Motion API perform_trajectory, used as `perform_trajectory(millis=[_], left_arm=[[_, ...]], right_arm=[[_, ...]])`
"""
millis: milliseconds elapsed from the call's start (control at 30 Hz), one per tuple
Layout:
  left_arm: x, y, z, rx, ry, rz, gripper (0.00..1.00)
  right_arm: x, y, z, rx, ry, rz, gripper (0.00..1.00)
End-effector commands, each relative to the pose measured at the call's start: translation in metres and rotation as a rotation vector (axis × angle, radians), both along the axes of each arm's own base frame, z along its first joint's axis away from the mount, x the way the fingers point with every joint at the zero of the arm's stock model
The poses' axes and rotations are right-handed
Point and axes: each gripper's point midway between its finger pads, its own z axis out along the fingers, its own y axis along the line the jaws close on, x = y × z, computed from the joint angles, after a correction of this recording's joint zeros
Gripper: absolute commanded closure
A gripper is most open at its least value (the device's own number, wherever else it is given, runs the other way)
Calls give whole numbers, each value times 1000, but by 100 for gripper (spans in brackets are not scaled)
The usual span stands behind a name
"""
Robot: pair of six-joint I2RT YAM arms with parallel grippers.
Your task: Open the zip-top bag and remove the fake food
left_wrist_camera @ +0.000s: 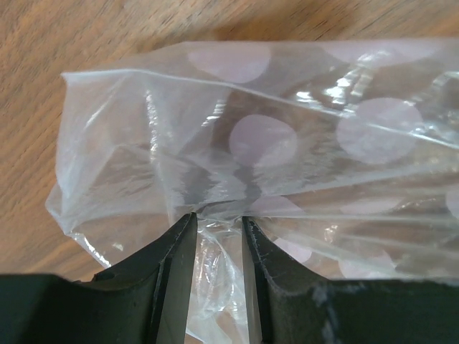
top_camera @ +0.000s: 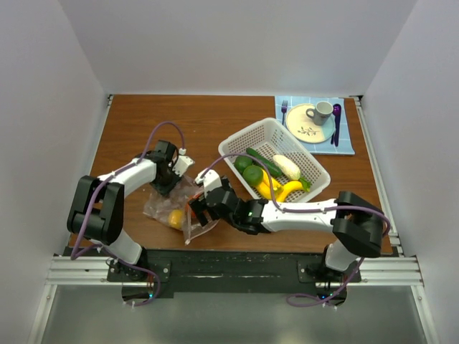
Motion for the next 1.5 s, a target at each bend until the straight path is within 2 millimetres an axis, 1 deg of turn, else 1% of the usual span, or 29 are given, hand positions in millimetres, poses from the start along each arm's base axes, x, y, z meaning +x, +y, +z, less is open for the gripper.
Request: perform_trajectory(millis=[0,67,100,167,200,233,300,333,367,400,433,467,500,533,567,600,633,667,767,800,833,867,967,1000,1067,1100,1167,1367,1467], left_arm=[[-8,11,-4,45,7,-5,64],[-8,13,-6,57,6,-7,64],[-9,15,-8,64,11,-7,64],[-10,16,-10,71,14,-5,64],[-11,17,-12,76,16,-4,64],[-11,18,-12,79,17,-2,64],[-11,18,-13,80,18,-2,64],[-11,18,-14,81,19,1,64],[-11,18,-14,82,19,0,64],[-11,18,-14,84,20,2,65],[-11,18,-14,82,20,3,65],[-11,18,-14,82,20,3,65],[-10,18,-14,82,20,3,65],[-9,18,-13,83,20,5,65],[-10,18,-12,82,23,6,65],[-8,17,-11,79,18,6,65],[-9,17,-11,79,19,6,65],[-8,18,-10,81,16,7,65],[-7,18,-9,84,15,7,65],[-7,18,-9,83,17,8,65],[-6,17,-8,82,14,9,65],[-7,17,-9,83,18,10,65],[-6,15,-8,71,22,8,65],[-6,13,-8,66,23,7,65],[-6,11,-7,63,25,4,65],[-6,10,-7,61,26,3,65],[-7,7,-6,57,33,-5,66],[-5,-3,-1,56,34,-36,66],[-4,-7,0,53,38,-59,66]], right_arm=[[-10,-17,3,-107,-57,-41,1],[-13,-31,1,-125,-62,-68,1],[-16,-33,16,-81,-69,-70,1],[-16,-47,29,-74,-105,-112,1],[-21,-52,47,-31,-125,-125,1],[-17,-60,57,-24,-156,-168,1],[-20,-72,68,-11,-167,-191,2],[-23,-76,83,35,-170,-191,1],[-31,-71,81,69,-144,-143,3],[-35,-68,84,101,-136,-107,11],[-39,-63,89,146,-128,-77,17],[-45,-55,86,178,-108,-37,24],[-46,-51,82,170,-103,-23,36],[-47,-47,77,157,-95,-7,42],[-48,-40,66,127,-86,5,50],[-50,-34,63,119,-77,27,67],[-50,-31,59,111,-75,39,72],[-50,-23,55,114,-76,45,74],[-49,-9,52,107,-85,72,67],[-49,-5,49,94,-90,89,59],[-48,-2,49,88,-96,94,55],[-46,3,39,54,-102,100,52],[-36,11,34,38,-118,91,36],[-35,14,25,24,-113,96,22],[-27,19,21,20,-120,90,11],[-24,21,9,-5,-118,91,4],[-16,26,9,-11,-135,89,1],[9,37,-10,-66,-174,98,1],[19,45,-16,-49,-169,127,1]])
